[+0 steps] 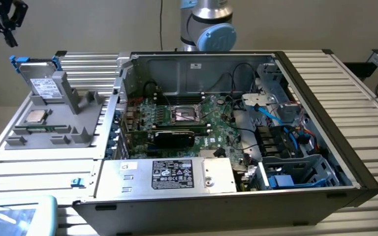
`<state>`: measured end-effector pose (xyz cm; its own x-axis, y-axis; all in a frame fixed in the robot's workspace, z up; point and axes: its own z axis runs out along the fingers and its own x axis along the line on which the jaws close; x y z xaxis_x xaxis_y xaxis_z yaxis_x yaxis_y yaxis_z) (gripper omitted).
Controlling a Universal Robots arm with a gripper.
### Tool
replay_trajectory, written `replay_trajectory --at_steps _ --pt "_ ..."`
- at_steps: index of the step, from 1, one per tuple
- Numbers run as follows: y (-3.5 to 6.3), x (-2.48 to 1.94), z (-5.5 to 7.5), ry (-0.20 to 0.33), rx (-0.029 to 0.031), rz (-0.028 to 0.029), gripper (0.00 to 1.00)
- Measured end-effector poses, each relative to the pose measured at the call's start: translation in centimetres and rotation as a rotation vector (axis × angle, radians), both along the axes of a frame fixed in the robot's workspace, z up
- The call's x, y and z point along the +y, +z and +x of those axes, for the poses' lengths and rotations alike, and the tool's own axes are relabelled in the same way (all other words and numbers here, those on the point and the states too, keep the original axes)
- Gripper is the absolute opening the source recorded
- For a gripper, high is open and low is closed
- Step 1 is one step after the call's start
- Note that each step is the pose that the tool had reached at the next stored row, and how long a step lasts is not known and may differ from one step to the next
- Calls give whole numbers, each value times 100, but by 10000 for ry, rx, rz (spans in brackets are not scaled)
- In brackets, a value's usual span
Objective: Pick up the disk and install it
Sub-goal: 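Pick up the disk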
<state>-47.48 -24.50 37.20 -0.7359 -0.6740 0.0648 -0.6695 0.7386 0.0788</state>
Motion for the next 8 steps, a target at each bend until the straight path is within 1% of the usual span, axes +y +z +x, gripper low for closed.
replay_trajectory --at_steps 2,4,5,8 --pt "0 0 0 361 -22 0 11" --pt "0 0 0 720 -67 -1 11" --pt "1 0 1 898 -103 -2 11" --pt "-1 0 0 1439 -238 -5 11"
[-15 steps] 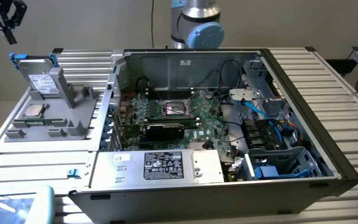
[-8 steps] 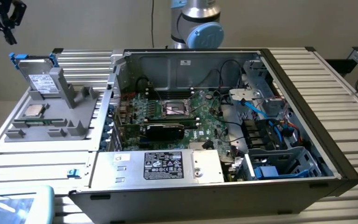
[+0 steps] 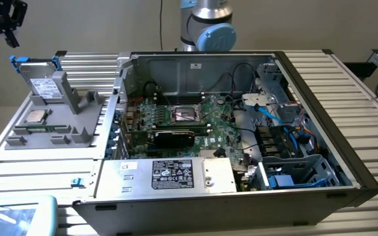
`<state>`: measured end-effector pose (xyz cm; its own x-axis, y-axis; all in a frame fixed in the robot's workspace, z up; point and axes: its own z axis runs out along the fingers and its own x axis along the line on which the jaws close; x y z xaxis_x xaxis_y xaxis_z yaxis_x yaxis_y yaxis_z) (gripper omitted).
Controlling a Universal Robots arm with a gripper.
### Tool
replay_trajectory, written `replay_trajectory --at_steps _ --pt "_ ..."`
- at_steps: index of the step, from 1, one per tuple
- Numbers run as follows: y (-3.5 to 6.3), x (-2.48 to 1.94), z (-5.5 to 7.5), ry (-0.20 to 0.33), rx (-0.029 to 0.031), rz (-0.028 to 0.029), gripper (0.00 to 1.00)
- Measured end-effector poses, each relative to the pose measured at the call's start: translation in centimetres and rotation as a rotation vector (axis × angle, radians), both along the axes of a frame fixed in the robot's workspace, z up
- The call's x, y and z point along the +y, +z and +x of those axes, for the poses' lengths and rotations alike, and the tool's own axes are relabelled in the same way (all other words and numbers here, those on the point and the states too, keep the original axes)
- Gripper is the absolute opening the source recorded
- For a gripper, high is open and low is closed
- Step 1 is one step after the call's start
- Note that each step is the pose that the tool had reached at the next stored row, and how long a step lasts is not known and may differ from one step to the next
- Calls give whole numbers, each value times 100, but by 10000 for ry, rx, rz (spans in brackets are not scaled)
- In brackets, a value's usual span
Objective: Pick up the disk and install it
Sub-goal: 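Pick up the disk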
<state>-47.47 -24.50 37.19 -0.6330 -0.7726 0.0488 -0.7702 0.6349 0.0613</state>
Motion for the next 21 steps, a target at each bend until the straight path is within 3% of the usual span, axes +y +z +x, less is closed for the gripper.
replay_trajectory --at_steps 3,11,16,21 --pt "0 0 0 545 -95 3 11" --pt "-7 1 0 1987 -179 129 11" --pt "-14 0 0 2861 -210 301 11" --pt "-25 0 0 3732 -239 523 11"
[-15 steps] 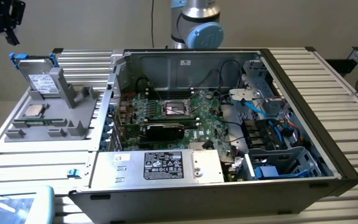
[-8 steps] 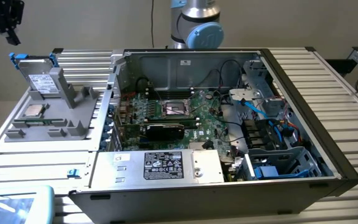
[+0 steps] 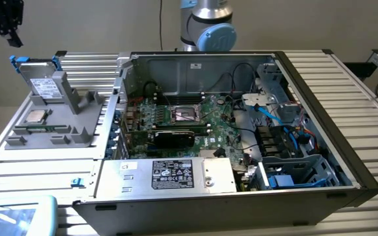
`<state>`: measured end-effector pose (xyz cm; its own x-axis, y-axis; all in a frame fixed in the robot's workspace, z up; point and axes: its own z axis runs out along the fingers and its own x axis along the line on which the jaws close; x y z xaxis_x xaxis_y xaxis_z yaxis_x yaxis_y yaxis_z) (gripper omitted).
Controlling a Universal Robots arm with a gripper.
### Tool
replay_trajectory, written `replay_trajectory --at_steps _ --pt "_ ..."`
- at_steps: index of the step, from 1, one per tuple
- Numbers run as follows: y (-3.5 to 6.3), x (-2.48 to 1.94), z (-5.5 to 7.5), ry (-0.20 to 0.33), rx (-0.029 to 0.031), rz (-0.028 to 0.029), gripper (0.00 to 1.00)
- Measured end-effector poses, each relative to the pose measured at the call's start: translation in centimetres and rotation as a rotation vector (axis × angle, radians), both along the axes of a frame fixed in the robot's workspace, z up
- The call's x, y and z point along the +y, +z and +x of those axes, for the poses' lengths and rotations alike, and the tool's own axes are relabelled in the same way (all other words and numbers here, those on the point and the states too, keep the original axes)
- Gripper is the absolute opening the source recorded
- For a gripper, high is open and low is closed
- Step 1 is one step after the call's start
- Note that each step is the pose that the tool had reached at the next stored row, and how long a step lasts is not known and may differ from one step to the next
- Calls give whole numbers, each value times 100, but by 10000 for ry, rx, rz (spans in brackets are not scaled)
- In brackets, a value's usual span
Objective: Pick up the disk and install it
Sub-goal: 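Pick up the disk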
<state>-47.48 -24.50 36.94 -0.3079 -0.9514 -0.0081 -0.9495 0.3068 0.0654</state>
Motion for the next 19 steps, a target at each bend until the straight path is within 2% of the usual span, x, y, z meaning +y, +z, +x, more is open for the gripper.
replay_trajectory --at_steps 3,7,19 --pt "-5 0 0 517 -2 123 11" --pt "-12 0 0 1242 -9 236 11" --pt "-20 0 0 3362 -43 370 11"
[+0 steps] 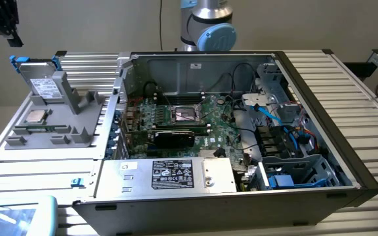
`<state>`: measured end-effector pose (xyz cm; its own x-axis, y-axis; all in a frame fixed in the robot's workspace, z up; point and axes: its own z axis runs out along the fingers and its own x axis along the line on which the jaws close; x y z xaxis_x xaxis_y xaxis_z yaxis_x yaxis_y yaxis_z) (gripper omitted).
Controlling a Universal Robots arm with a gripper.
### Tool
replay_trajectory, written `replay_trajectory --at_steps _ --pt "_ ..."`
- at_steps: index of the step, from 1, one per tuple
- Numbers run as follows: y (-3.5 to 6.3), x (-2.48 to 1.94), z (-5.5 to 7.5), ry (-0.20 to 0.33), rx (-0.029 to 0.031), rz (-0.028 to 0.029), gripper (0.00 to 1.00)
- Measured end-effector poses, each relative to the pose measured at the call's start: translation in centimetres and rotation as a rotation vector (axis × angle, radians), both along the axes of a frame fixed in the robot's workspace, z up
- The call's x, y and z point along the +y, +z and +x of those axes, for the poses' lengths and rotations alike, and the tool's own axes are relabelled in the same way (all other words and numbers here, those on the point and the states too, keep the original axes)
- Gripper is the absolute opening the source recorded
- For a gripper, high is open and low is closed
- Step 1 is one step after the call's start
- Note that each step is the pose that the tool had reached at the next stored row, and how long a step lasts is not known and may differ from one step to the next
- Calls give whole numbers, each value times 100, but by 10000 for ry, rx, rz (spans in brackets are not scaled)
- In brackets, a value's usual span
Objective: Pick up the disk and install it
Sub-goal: 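Pick up the disk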
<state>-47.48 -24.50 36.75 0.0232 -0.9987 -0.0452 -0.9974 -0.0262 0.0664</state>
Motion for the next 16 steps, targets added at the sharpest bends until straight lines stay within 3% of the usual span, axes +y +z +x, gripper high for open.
replay_trajectory --at_steps 16 --pt "-1 0 0 51 -3 7 11"
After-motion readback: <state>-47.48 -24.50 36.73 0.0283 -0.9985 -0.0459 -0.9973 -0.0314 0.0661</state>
